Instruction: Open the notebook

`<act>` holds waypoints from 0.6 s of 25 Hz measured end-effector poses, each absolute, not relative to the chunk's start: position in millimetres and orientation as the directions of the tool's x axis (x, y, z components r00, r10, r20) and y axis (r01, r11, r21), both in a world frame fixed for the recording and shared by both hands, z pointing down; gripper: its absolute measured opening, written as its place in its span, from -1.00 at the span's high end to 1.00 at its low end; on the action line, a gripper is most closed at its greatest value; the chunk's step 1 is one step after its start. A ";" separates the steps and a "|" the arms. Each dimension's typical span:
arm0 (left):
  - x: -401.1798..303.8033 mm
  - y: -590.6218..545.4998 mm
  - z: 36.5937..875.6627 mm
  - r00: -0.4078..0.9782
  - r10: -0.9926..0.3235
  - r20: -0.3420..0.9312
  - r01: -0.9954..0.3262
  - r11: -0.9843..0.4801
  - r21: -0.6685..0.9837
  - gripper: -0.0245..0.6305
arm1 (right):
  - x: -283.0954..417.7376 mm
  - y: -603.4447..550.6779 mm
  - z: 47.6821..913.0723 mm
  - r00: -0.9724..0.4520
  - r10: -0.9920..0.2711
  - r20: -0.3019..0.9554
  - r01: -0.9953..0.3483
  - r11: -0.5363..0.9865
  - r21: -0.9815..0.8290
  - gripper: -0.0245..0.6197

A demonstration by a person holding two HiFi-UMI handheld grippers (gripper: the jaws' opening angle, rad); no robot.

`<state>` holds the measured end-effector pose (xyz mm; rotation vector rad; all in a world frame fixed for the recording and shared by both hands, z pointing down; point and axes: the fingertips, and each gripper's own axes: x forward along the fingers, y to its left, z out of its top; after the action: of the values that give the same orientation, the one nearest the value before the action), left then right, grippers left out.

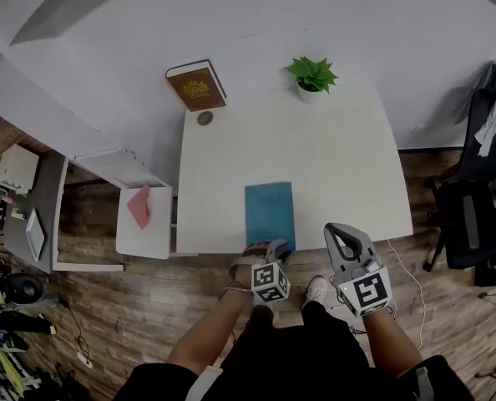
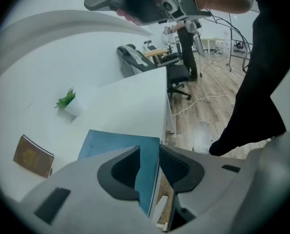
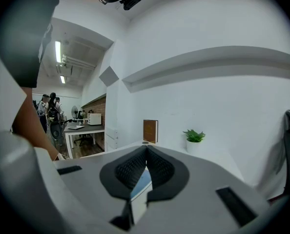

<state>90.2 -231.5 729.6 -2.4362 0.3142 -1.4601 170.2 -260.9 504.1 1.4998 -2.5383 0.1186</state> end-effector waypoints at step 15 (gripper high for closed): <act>92.5 -225.2 727.4 0.469 -0.257 0.845 0.004 -0.956 -0.293 0.80 | 175.0 -267.6 499.7 -0.472 -0.869 0.150 -0.875 0.482 0.039 0.91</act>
<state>92.5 -225.2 727.4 -2.4657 0.2170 -1.4826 175.0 -267.6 499.7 1.5256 -2.5732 0.0650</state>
